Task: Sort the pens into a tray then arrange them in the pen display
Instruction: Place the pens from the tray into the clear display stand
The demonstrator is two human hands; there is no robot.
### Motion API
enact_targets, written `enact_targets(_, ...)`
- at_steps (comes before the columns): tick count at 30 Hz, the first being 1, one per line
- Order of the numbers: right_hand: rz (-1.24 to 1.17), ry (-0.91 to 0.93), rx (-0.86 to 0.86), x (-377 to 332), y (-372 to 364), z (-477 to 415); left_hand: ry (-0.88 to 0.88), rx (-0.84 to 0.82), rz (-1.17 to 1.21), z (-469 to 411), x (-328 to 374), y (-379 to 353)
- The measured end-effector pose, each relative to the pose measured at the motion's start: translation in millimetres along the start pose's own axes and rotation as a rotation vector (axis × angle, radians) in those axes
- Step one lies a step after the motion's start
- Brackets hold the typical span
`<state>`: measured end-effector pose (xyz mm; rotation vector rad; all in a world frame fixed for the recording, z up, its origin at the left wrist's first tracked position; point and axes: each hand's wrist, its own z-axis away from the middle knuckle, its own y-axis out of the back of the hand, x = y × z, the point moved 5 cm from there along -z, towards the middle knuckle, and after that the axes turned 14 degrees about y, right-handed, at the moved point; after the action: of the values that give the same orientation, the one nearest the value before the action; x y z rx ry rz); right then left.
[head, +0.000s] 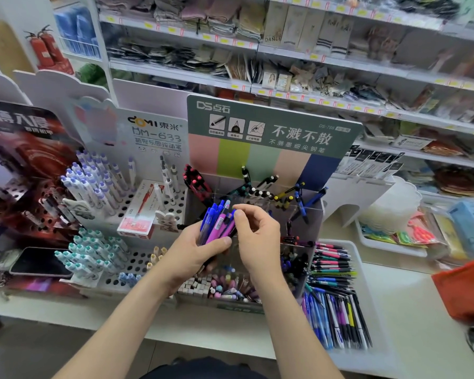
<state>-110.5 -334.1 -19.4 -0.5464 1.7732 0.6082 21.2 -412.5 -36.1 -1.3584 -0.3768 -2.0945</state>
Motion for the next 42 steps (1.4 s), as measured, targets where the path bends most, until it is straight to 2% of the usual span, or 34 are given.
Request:
enact_targets(6,0.041,0.069,0.089,-4.7,14.9,-2.2,-0.003,0.0,-0.011,-0.4,-5.4,-3.6)
enact_targets(10,-0.003,0.018,-0.083,-2.3,22.1,-9.7,-0.027,-0.005,-0.004,-0.4,-1.7,-3.8)
enact_targets(12,0.017,0.031,-0.084,0.1,27.1,-12.4,-0.03,0.0,-0.02,-1.0,-0.8,-7.1)
enact_targets(14,-0.049,0.078,0.107,-1.6,37.8,-12.5,-0.023,0.01,-0.035,-2.9,-1.0,-12.2)
enact_targets(16,-0.119,0.147,0.429,-9.7,58.9,-8.7,-0.023,0.01,-0.054,-5.7,-1.7,-18.2)
enact_targets(18,-0.05,0.252,0.663,-21.5,82.4,-2.9,-0.016,0.004,-0.061,-9.2,-3.2,-24.4)
enact_targets(21,0.219,0.46,0.764,-25.8,113.8,1.1,0.02,-0.006,-0.036,-15.7,-7.3,-33.7)
enact_targets(24,0.482,0.57,0.698,-3.4,135.7,0.5,0.024,-0.006,-0.052,-22.4,-9.7,-43.7)
enact_targets(26,0.607,0.58,0.555,17.1,139.9,0.3,0.021,-0.013,-0.059,-25.9,-11.4,-49.9)
enact_targets(29,0.792,0.528,0.335,44.7,137.9,3.7,0.033,-0.035,-0.06,-29.0,-14.1,-58.0)
enact_targets(31,0.888,0.428,0.274,57.9,138.4,7.0,0.046,-0.042,-0.04,-30.1,-15.6,-61.9)
enact_targets(35,0.923,0.254,0.17,66.1,139.0,10.6,0.066,-0.037,-0.056,-32.6,-18.4,-67.9)
enact_targets(39,0.953,0.258,0.092,56.6,133.6,7.0,0.081,-0.046,-0.04,-34.0,-18.1,-74.3)
enact_targets(42,0.829,0.301,0.001,50.3,119.7,-1.9,0.084,-0.052,-0.036,-33.0,-17.2,-78.2)
